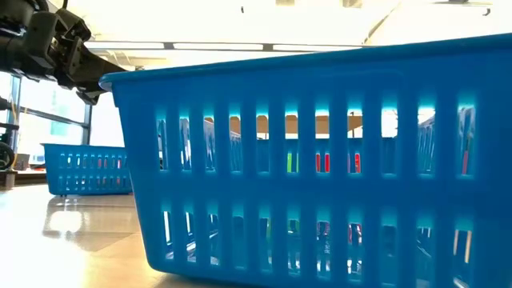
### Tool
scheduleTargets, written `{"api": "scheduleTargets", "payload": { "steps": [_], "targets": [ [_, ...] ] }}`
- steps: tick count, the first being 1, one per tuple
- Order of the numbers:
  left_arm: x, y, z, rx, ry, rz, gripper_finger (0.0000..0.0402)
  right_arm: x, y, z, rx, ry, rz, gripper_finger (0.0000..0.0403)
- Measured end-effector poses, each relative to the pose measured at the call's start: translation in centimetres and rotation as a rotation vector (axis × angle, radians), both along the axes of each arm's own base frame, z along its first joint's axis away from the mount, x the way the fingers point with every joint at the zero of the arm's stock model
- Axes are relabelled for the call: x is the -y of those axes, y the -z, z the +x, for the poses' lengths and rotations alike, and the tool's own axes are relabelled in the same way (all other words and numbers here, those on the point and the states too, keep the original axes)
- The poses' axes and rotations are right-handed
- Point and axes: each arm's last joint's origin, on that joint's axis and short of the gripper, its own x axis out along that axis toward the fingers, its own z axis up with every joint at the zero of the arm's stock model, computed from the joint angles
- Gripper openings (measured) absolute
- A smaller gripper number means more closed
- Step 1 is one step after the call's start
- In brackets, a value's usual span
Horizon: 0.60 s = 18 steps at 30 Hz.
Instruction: Stack baskets on shelf by color
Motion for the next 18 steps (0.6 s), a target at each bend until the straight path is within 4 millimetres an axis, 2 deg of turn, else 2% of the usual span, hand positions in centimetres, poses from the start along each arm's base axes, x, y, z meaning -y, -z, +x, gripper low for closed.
{"api": "scheduleTargets", "payload": {
  "steps": [9, 18],
  "targets": [
    [0.0, 0.01, 0.0, -0.001, 0.0, 0.0, 0.0133, 0.0, 0.0, 0.01, -0.001, 0.006, 0.001, 0.0118],
    [0.0, 0.01, 0.0, -0.001, 0.001, 0.0, 0.0133, 0.12, -0.05, 0.45, -0.029, 0.158, 0.021, 0.0118]
  ]
}}
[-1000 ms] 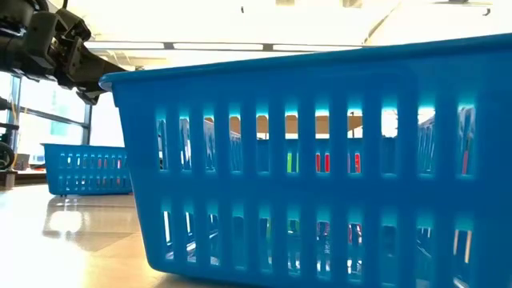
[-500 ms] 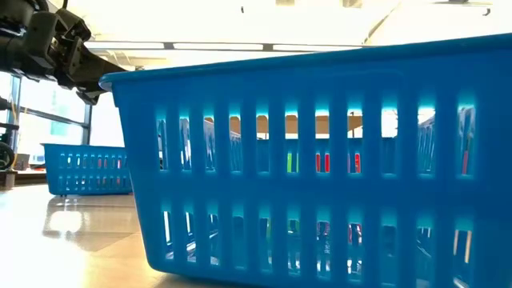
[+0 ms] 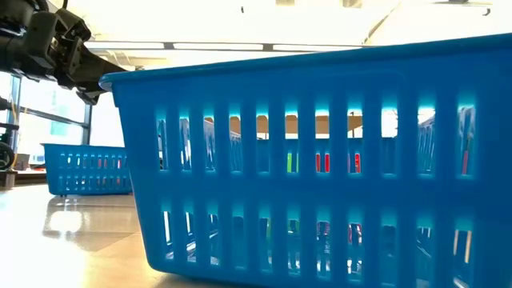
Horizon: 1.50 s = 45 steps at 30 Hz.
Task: Stack baskets on shelf by color
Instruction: Put the middle red bin on the shelf
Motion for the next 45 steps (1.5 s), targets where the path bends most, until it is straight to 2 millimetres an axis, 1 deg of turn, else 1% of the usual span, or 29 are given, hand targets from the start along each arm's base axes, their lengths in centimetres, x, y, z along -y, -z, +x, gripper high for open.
{"api": "scheduleTargets", "payload": {
  "steps": [7, 11, 14, 17, 21, 28, 32, 38, 42, 45],
  "targets": [
    [0.0, 0.0, 0.0, 0.0, -0.001, 0.0, 0.0133, 0.2, 0.0, 0.5, -0.036, 0.191, 0.025, 0.0118],
    [0.0, 0.0, 0.0, 0.0, 0.0, 0.0, 0.0133, 0.4, -0.2, 0.7, -0.037, 0.271, 0.049, 0.0118],
    [0.0, 0.0, 0.0, 0.001, 0.0, 0.0, 0.0133, 0.7, -0.8, 0.7, -0.029, 0.329, 0.125, 0.0118],
    [0.0, 0.0, 0.0, 0.0, -0.001, 0.0, 0.0133, 1.1, -1.8, 0.7, -0.017, 0.39, 0.244, 0.0118],
    [0.0, 0.0, 0.0, 0.0, 0.0, 0.0, 0.0133, 1.9, -2.9, 0.6, 0.017, 0.509, 0.376, 0.0118],
    [0.0, 0.0, 0.0, 0.0, 0.0, 0.0, 0.0133, 3.1, -4.2, 0.3, 0.103, 0.719, 0.488, 0.0118],
    [0.0, 0.0, 0.0, 0.0, 0.0, 0.0, 0.0133, 3.9, -5.9, 0.0, 0.124, 0.808, 0.529, 0.0118],
    [0.0, 0.0, 0.0, 0.001, 0.0, 0.0, 0.0133, 5.4, -8.8, -0.6, 0.097, 0.97, 0.587, 0.0119],
    [0.0, 0.0, 0.0, 0.0, -0.001, 0.0, 0.0133, 6.2, -10.6, -0.8, 0.032, 1.087, 0.607, 0.0118],
    [0.0, 0.0, 0.0, -0.005, 0.0, 0.017, 0.0133, 6.3, -12.1, -0.6, -0.03, 1.168, 0.589, 0.0118]
  ]
}}
